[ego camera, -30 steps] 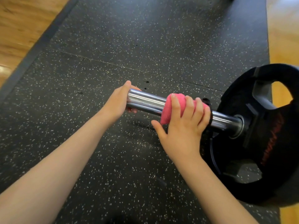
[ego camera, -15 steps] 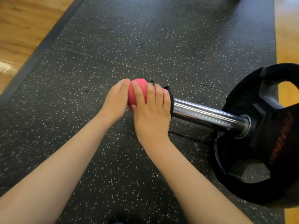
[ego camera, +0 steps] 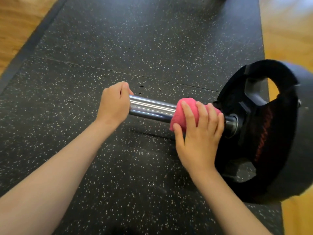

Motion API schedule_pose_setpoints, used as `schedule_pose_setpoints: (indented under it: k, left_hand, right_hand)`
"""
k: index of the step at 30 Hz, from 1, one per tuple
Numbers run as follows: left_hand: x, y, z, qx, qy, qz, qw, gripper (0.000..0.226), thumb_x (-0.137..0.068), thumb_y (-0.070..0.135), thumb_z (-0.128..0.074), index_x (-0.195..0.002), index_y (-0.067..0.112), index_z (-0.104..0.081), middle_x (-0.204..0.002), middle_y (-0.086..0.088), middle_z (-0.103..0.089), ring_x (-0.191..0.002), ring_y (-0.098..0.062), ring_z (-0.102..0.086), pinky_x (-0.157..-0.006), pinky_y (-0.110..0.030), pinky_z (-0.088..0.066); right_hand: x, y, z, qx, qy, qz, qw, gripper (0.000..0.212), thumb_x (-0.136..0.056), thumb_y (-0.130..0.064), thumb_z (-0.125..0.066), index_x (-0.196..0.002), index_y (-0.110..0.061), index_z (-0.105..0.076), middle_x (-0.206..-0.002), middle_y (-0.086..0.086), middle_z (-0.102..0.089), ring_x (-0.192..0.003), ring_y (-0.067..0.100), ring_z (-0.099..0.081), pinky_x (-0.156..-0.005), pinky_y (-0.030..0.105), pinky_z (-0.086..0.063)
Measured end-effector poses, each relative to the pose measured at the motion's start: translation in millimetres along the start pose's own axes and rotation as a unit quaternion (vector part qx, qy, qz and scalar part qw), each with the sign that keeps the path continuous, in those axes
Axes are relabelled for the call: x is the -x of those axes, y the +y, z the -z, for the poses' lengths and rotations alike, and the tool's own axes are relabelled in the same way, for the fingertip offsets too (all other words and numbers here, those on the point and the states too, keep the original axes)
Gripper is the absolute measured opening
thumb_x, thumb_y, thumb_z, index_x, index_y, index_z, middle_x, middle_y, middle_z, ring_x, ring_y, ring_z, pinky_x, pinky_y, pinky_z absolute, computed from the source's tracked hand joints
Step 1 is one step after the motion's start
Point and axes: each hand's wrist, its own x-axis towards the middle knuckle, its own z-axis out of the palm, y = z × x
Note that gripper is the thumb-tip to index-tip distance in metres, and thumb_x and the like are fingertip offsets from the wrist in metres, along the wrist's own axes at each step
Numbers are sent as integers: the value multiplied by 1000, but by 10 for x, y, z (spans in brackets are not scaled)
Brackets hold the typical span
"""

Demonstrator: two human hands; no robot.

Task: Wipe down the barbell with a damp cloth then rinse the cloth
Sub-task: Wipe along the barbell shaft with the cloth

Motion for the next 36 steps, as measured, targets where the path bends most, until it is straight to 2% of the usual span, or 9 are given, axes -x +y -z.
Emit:
schedule_pose_setpoints:
  k: [3, 6, 9, 11, 13, 19, 24, 28, 36]
  left_hand:
    - [-162, 65, 30, -84, -67, 74, 991, 35, -95, 12, -35, -79, -7, -60, -70, -17, -59, -62, -21, -46, -55, -29, -37]
    - [-380, 250, 87, -295, -290, 109, 904, 12, -88, 1, -52, -87, -2, -63, -61, -11, -59, -57, -23, -55, -51, -28, -41]
    - [-434, 324, 108, -267, -375, 158, 874, 17, -88, -1, -50, -76, 1, -62, -62, -14, -64, -50, -22, -59, -40, -22, -43]
    - [-413, 205, 94, -170, -291, 174, 925, 20, -92, 7, -45, -89, -3, -63, -92, -22, -65, -77, -31, -63, -59, -30, -53]
    - [-320, 89, 55, 18, -149, 194, 969, 32, -96, 18, -40, -95, -2, -65, -96, -17, -65, -84, -27, -58, -78, -38, -48]
    - [42, 14, -27, 179, -17, 102, 978, 29, -96, 17, -43, -82, -2, -60, -72, 1, -55, -62, -5, -47, -58, -23, -43]
    - [131, -86, -57, 1, 42, -68, 997, 29, -97, 17, -39, -79, 8, -60, -73, -3, -59, -66, -17, -53, -59, -28, -40]
    - [116, -83, -48, -171, 57, -221, 959, 37, -99, 25, -36, -80, 8, -63, -70, -4, -59, -61, -23, -51, -57, -33, -37]
    - [18, -43, -58, -231, 31, -215, 948, 40, -92, 23, -29, -68, 8, -56, -50, -4, -48, -44, -24, -42, -44, -22, -18]
  right_hand:
    - [-74, -197, -30, -14, 7, -19, 1000, 55, -92, -44, -42, -143, -25, -42, -143, 12, -41, -138, 38, -27, -117, 53, -6]
    - [-142, -517, -109, -11, -5, 21, 1000, 56, -91, -44, -45, -143, -25, -41, -141, 14, -43, -135, 40, -31, -116, 55, -9]
    - [-189, -903, -240, 4, -18, 63, 998, 60, -90, -42, -47, -146, -26, -36, -142, 14, -42, -135, 40, -29, -117, 54, -9]
    - [-209, -1050, -302, 15, -15, 71, 997, 63, -89, -42, -47, -147, -24, -32, -142, 13, -41, -135, 39, -28, -117, 52, -8]
    - [-219, -1052, -324, 15, -6, 79, 997, 62, -89, -41, -47, -147, -24, -32, -142, 13, -42, -135, 38, -30, -117, 51, -9]
    - [-167, -700, -248, -43, 15, 127, 991, 53, -94, -33, -49, -145, -25, -40, -145, 8, -44, -138, 32, -34, -119, 44, -13]
    - [-54, -224, -105, -53, 22, 50, 997, 51, -94, -36, -48, -144, -27, -41, -143, 4, -45, -137, 28, -33, -119, 42, -12]
    - [60, 190, 22, -32, 48, -30, 998, 49, -95, -37, -44, -142, -25, -42, -143, 5, -44, -139, 27, -29, -120, 42, -8]
    - [21, -11, -12, -40, 67, -80, 994, 45, -93, -31, -44, -136, -24, -50, -140, 8, -46, -137, 34, -32, -118, 50, -8]
